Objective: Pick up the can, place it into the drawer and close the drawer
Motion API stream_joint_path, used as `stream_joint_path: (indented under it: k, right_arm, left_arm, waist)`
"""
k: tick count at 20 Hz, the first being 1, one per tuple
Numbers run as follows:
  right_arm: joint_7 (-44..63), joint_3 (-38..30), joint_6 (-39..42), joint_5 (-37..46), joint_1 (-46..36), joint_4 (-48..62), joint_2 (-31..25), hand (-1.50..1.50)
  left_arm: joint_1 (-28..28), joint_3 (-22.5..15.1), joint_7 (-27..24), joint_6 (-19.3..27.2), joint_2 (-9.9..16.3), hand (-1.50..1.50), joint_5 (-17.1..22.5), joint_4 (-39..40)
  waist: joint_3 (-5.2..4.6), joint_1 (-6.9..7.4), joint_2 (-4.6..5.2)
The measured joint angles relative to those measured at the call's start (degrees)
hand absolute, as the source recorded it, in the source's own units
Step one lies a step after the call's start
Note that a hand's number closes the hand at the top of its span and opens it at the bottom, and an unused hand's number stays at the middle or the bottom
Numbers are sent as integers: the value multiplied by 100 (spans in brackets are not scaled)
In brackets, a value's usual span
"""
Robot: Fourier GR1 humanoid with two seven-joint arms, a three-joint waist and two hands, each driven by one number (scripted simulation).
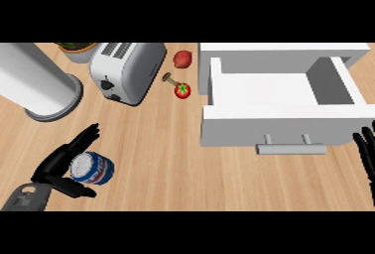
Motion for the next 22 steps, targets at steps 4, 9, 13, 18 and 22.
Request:
stream_joint_path:
  k: [4, 9, 13, 18, 22]
  right_arm:
    - [-91, -8, 62, -19, 182, -110, 59, -150]
    - [92, -40, 19, -49, 1, -116, 12, -150]
    - [48, -127, 108, -117, 89, -123, -8, -150]
    - [55, -163, 154, -235, 187, -228, -27, -150]
    - [-70, -191, 203, -257, 276, -171, 40, -150]
  left_arm:
    - [-105, -78, 116, 11, -139, -150, 48, 5]
    - [-219, -175, 65, 26, -196, -150, 34, 150]
    - [-145, -298, 96, 18, -270, -150, 43, -11]
    - [-129, -416, 118, 17, -416, 150, 91, -109]
    - [-158, -469, 61, -48, -465, 150, 180, -173]
  waist:
    - [1, -1, -5]
    - [0, 3, -2]
    - [1, 9, -8]
    - [2, 8, -8]
    - [6, 3, -12]
